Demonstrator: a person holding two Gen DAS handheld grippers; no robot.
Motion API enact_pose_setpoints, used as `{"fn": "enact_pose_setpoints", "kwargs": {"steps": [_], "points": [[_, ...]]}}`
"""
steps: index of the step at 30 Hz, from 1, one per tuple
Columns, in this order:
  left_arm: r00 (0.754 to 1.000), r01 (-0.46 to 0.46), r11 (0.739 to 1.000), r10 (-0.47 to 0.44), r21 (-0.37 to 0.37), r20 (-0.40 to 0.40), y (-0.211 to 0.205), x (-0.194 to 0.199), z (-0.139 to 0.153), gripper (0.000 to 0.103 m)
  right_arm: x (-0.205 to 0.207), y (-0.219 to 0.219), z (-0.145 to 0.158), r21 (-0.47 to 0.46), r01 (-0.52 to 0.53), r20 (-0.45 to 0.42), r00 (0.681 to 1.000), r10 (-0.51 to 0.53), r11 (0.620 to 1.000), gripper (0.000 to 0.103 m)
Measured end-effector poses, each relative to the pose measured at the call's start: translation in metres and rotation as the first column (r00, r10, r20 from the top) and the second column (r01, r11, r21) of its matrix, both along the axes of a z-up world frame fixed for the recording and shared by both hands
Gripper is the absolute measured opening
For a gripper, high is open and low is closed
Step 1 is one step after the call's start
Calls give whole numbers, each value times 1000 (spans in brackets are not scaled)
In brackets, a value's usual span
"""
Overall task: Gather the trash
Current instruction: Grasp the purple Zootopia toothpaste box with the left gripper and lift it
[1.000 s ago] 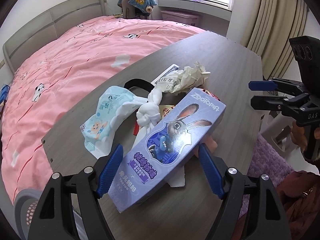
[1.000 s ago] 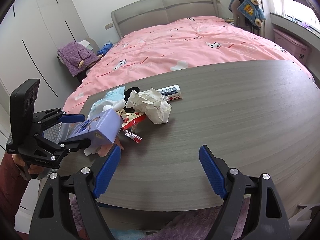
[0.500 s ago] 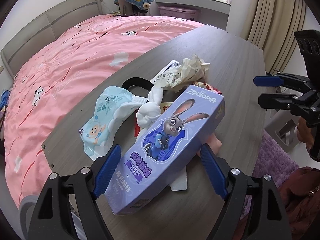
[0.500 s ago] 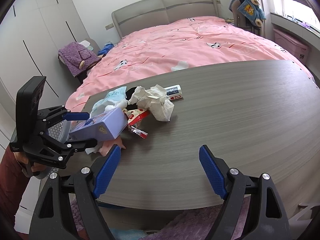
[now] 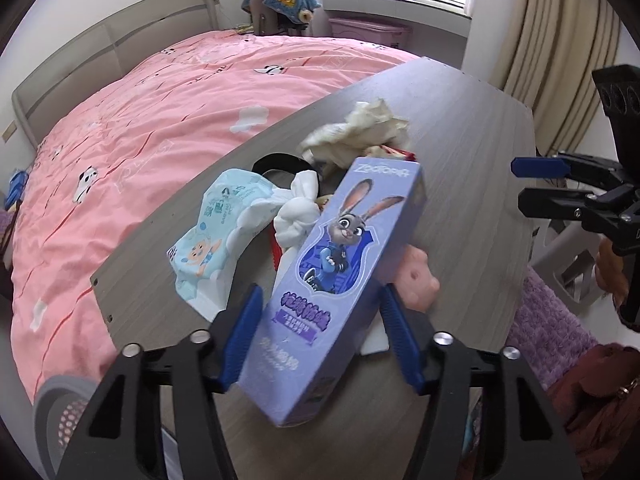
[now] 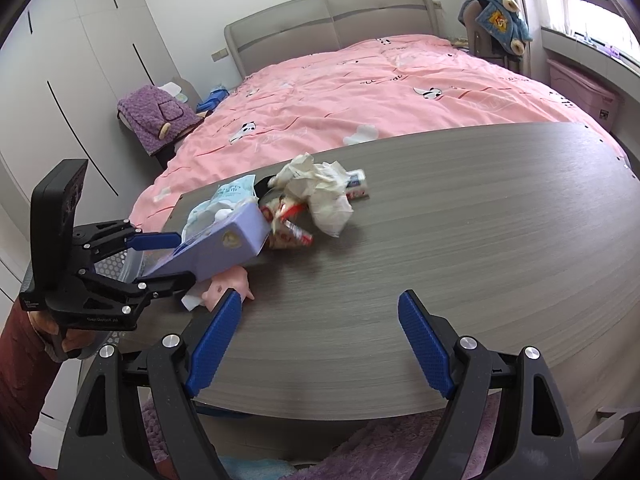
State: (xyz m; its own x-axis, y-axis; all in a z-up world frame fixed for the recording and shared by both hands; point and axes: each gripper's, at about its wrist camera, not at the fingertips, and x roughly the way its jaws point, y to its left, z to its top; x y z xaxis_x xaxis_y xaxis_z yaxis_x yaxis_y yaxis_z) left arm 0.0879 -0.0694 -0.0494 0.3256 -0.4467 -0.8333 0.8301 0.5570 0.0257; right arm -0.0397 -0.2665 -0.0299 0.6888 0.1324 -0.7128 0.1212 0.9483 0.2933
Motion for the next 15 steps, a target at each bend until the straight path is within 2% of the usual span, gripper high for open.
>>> {"fn": "enact_pose_setpoints", "kwargs": {"steps": [4,7,12,14,15], "points": [[999,-41,999,41,-15,11,4,-5,5,37,0,0,1,0,-1,4,1000,1,1000,79],[997,-76,997,76,-26,9,7,-9,10,29,-1,-1,1,0,0,8,1000,0,1000,79],[997,-79,996,79,-29,19,7,-21,16,29,-3,2,2,0,-5,13,1000,5,1000,79],[997,-71,997,72,-30,32,6,-24,19,32,-5,3,2,0,-8,15,1000,8,1000,79],[997,-66,997,68,-34,39,6,-25,22,37,-5,3,2,1,-8,16,1000,8,1000,79]]}}
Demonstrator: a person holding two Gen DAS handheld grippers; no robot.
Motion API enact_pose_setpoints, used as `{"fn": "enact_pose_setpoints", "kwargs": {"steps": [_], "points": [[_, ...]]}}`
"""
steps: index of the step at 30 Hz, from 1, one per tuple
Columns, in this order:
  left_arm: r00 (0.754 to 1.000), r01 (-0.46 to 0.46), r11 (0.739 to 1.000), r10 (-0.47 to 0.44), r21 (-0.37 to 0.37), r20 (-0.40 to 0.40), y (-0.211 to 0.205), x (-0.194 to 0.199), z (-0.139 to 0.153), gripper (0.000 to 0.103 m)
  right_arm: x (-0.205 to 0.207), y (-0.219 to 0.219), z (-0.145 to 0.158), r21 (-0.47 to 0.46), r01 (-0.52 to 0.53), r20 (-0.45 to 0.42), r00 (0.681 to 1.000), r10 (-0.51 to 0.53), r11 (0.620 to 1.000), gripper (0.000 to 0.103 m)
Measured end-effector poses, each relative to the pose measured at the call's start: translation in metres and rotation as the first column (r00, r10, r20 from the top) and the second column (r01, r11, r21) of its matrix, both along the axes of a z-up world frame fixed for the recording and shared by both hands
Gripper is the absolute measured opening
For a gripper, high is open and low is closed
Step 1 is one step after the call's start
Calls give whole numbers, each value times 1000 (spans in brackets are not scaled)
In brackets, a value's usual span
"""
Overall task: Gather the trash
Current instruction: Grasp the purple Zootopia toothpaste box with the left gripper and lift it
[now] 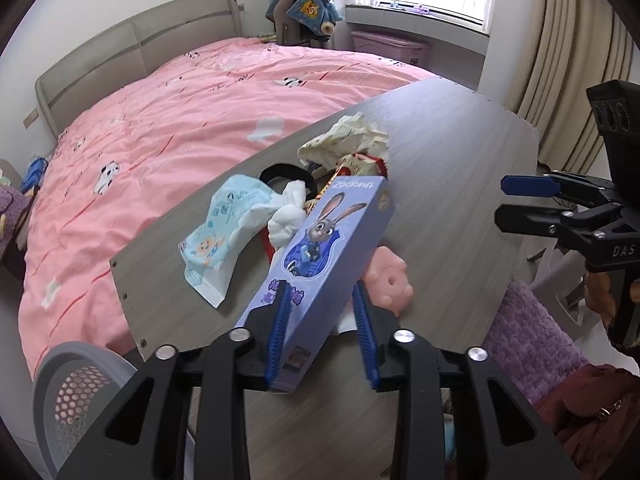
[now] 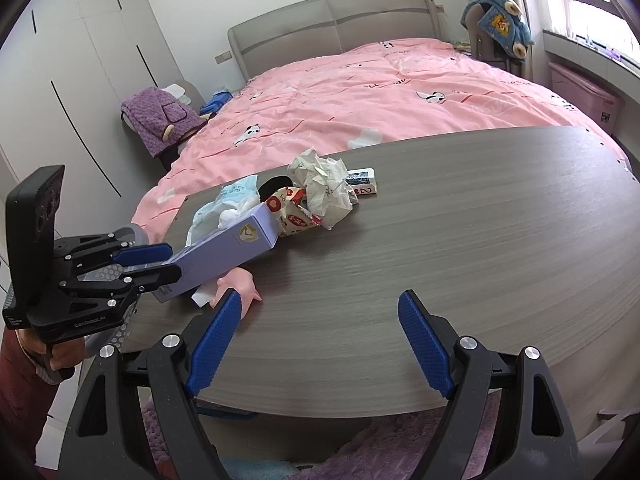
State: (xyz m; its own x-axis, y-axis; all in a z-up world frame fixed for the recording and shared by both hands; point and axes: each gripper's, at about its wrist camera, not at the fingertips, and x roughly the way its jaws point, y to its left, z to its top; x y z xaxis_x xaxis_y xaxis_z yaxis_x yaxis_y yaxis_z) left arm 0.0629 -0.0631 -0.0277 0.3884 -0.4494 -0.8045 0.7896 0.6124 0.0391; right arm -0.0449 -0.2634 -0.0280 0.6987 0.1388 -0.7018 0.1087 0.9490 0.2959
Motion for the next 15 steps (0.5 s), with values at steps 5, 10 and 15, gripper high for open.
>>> {"fn": "enact_pose_setpoints", "kwargs": {"steps": [5,10,15], "points": [[1000,17,1000,-17,-11,4,1,4,7,56,0,0,0,2,0,1,1000,0,1000,79],[999,34,999,-33,10,-25,-3,17,0,61,0,-1,-3,9,7,-3,1000,-7,1000,79],[994,46,998,-43,30,-97,-6,36,-16,63,3,-8,-7,18,21,-15,1000,-20,1000,79]]}}
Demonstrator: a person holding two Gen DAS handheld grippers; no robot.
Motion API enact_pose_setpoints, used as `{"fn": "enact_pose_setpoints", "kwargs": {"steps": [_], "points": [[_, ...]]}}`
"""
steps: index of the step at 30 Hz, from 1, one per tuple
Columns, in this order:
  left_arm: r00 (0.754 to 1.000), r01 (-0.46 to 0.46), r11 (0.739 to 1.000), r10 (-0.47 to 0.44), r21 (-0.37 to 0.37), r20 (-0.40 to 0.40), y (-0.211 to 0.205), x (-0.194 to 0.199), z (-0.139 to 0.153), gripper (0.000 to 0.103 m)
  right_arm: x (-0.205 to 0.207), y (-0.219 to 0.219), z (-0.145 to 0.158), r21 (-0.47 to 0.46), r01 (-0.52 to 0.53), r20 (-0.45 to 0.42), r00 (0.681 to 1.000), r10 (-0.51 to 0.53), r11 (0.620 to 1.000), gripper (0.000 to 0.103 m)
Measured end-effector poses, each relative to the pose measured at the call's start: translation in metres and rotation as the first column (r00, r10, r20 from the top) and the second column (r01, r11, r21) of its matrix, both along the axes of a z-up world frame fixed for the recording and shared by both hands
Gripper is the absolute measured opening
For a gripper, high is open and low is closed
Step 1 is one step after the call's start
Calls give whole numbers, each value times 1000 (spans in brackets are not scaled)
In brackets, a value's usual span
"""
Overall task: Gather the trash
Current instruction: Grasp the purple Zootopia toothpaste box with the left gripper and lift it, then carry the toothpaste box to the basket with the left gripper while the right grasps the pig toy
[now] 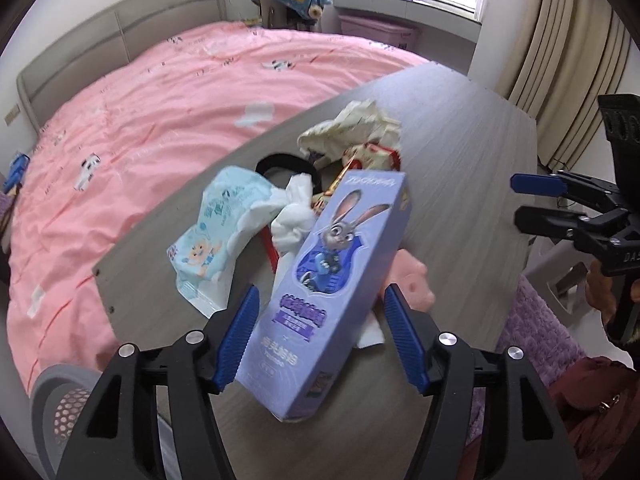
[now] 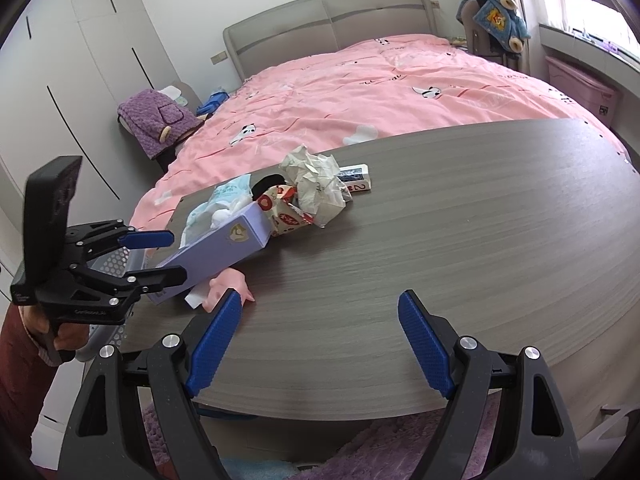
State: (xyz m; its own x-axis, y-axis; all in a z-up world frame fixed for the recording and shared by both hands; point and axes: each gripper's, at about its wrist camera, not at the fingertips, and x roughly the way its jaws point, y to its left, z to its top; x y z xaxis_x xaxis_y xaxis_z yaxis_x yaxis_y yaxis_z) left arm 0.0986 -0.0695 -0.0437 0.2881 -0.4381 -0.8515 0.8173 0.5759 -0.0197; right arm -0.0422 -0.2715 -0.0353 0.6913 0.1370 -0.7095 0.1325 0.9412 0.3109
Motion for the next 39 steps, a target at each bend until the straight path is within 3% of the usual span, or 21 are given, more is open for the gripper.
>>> {"fn": "enact_pose_setpoints", "kwargs": {"steps": [6,13,22,39], "points": [[996,22,1000,-22,2,-82,-3,14,-13,68,2,-6,-4,9,11,-9,1000,-11,1000,79],[995,19,1000,-18,4,-99,-8,14,-17,67,3,-7,-6,12,12,-13,1000,-12,1000,79],[997,11,1000,-12,-13,-78,-6,4,-8,51,2,-7,-6,9,11,-7,1000,-11,1000,79],[993,-114,988,113,-100,-10,21,-34,18,46,-5,6,-2,-5,-7,5,1000,7,1000,79]]}}
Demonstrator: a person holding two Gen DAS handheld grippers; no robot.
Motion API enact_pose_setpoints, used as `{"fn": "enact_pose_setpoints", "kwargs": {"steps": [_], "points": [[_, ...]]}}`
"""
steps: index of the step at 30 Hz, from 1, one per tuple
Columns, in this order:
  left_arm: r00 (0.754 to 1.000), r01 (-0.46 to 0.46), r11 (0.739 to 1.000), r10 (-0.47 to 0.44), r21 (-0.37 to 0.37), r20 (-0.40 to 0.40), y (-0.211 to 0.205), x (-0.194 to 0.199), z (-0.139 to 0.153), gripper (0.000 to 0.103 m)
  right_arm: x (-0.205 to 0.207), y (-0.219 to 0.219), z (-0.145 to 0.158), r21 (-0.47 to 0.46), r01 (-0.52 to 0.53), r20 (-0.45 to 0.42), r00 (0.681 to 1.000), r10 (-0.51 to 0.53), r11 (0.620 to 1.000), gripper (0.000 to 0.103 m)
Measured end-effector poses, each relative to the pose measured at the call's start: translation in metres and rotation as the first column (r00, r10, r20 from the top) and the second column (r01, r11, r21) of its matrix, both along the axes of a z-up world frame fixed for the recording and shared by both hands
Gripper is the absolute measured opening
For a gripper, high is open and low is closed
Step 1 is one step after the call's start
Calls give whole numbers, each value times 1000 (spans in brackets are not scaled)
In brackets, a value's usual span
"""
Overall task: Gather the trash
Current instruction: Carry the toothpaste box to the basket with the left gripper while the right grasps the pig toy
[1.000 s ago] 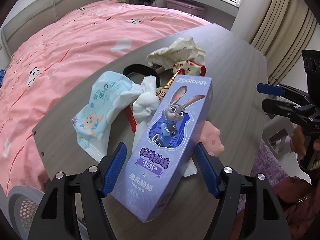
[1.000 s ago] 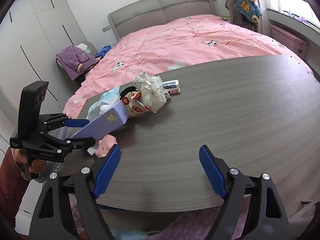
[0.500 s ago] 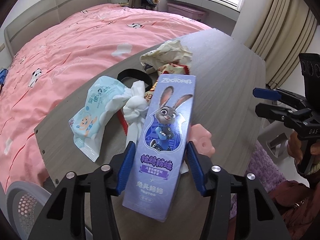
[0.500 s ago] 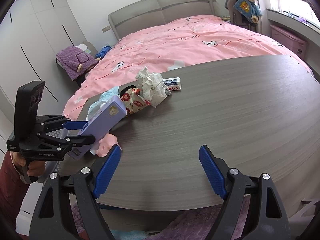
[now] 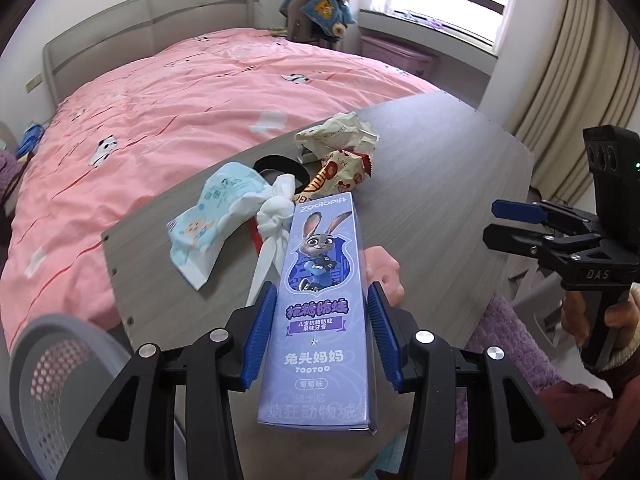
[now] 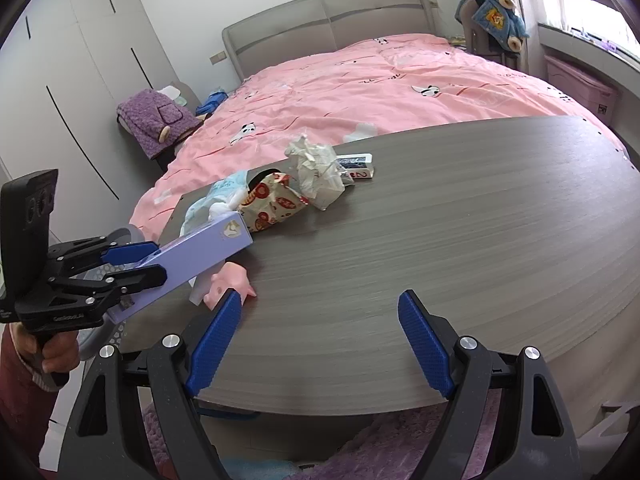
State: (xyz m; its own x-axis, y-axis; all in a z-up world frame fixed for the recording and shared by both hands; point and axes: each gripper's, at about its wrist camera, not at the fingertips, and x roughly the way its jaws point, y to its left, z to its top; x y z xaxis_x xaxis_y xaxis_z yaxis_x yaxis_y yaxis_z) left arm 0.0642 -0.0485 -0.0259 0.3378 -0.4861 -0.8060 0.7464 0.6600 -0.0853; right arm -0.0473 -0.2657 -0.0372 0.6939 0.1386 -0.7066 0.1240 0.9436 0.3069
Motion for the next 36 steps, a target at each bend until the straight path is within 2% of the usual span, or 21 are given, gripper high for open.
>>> {"fn": "enact_pose_setpoints", "kwargs": {"steps": [5,9,17,24,32,36], "points": [[998,-67,998,67,5,7,14,-15,1,46,1,8,1,-7,-15,0,1000,15,1000,79],[989,-143,988,142,54,33,23,-28,-3,46,2,14,3,-13,-30,3,1000,30,999,79],[967,-256,958,255,131,23,33,-47,-31,45,4,30,4,-25,-63,3,998,63,998,79],[962,-273,954,270,124,44,24,-48,-33,45,5,36,7,-32,-70,7,998,70,997,79],[954,-299,946,298,126,23,12,-39,-42,45,5,37,8,-36,-69,9,998,69,997,79],[943,-331,937,332,113,7,15,-38,-44,43,6,38,6,-43,-67,7,998,68,997,79]]}}
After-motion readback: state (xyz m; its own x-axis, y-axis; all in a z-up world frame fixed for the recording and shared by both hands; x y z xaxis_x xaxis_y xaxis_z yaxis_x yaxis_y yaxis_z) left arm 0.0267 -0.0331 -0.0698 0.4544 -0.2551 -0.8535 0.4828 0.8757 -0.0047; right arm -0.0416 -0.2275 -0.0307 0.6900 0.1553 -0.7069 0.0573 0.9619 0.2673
